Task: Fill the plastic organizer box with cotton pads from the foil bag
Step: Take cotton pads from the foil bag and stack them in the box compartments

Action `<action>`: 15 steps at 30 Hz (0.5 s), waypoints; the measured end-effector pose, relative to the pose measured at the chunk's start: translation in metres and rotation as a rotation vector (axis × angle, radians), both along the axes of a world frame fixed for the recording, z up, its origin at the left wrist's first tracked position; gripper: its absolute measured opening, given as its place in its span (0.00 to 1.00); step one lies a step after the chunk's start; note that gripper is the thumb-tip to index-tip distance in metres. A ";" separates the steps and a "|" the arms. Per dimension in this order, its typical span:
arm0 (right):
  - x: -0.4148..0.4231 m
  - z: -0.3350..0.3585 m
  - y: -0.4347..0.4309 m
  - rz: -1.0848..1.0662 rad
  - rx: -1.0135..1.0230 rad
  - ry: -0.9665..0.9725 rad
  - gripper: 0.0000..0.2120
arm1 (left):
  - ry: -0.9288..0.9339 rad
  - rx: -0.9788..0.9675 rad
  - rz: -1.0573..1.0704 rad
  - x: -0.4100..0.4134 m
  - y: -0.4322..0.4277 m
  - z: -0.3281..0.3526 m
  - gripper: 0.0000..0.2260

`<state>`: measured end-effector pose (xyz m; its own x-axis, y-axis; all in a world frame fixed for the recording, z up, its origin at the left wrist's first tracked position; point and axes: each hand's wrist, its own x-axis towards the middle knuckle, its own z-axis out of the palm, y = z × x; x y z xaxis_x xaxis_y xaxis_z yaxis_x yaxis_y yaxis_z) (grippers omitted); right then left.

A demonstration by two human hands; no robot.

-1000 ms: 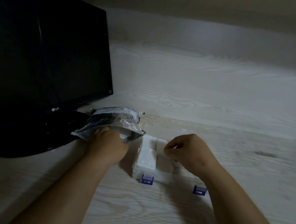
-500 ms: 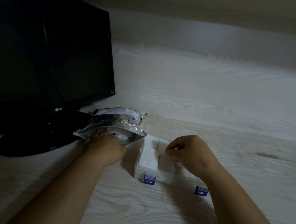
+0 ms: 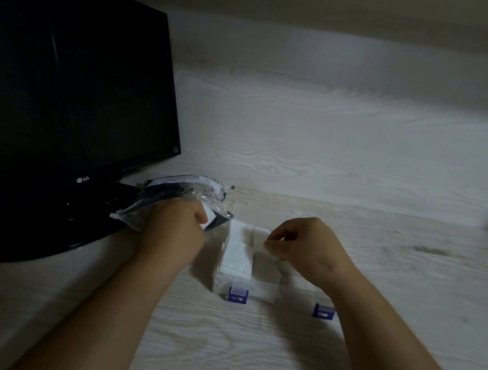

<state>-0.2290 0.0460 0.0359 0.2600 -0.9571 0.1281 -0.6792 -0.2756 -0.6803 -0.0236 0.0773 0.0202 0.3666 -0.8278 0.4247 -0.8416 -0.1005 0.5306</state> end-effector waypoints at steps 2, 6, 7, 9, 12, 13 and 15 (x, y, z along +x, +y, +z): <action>0.000 0.001 0.000 -0.008 0.016 -0.050 0.03 | 0.113 -0.054 -0.043 -0.002 -0.001 0.001 0.11; 0.000 0.003 0.002 -0.014 0.040 -0.151 0.03 | 0.289 -0.088 -0.163 -0.010 0.001 0.005 0.12; 0.000 0.003 0.002 -0.015 0.048 -0.169 0.03 | 0.353 -0.094 -0.211 -0.012 0.001 0.006 0.13; 0.001 0.003 0.002 -0.019 0.060 -0.207 0.03 | 0.450 -0.090 -0.296 -0.016 0.003 0.007 0.13; 0.002 0.003 0.002 -0.013 0.067 -0.296 0.03 | 0.538 -0.068 -0.375 -0.023 0.002 0.006 0.12; 0.002 0.003 0.002 -0.010 0.072 -0.334 0.04 | 0.542 -0.058 -0.387 -0.025 0.002 0.006 0.11; 0.001 0.005 0.003 0.004 0.097 -0.425 0.06 | 0.570 -0.062 -0.420 -0.028 0.000 0.004 0.10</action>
<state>-0.2277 0.0489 0.0406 0.2070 -0.9692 0.1337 -0.3322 -0.1982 -0.9221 -0.0519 0.0772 0.0239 0.2007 -0.9284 0.3128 -0.3918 0.2166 0.8942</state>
